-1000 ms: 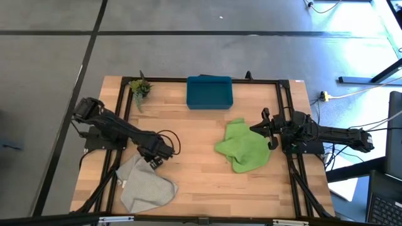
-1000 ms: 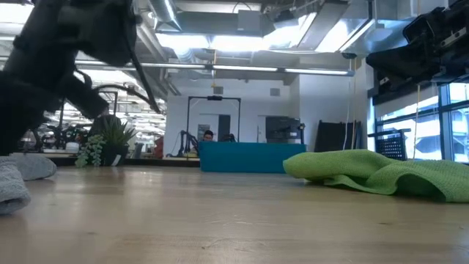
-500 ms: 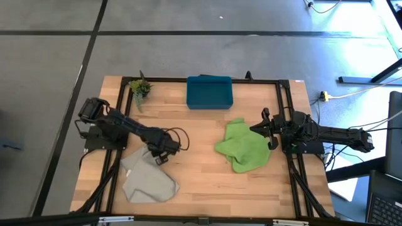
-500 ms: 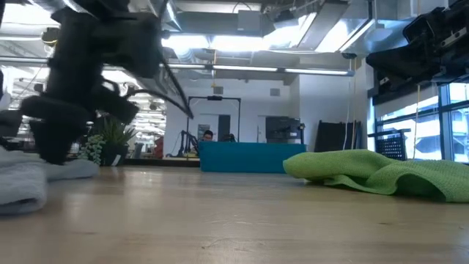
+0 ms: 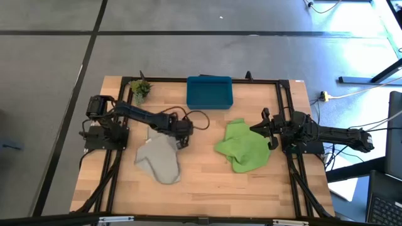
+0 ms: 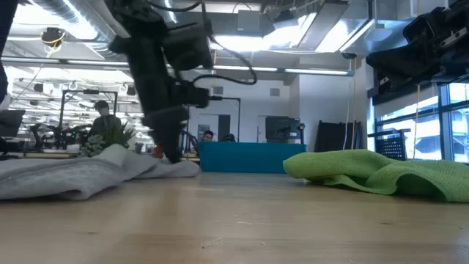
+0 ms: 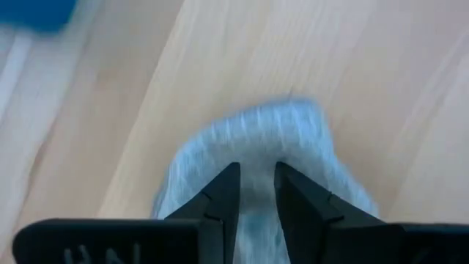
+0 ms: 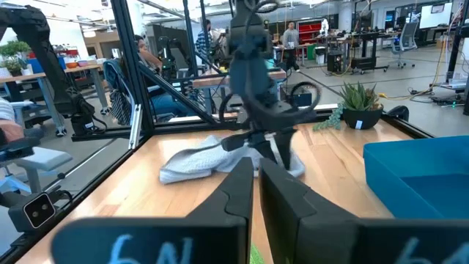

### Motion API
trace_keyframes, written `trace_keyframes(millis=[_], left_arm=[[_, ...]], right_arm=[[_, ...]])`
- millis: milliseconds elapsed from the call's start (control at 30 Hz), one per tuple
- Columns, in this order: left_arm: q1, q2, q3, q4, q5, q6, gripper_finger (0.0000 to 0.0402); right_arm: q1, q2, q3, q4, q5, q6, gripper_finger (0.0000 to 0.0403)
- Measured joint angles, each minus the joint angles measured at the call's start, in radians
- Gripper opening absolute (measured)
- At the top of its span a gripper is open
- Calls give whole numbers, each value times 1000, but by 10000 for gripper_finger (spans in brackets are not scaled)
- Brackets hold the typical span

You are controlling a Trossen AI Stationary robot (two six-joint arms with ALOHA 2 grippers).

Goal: Roll microfiber towels into tight, uniform cylinder then place into a basket
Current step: Roll the gray microfiber cloth

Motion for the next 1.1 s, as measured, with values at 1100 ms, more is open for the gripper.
trace_keyframes(millis=[1100], left_arm=[[99, -311, -192, -545, 22, -422, 80]], right_arm=[[0, 0, 0, 0, 0, 1, 28]])
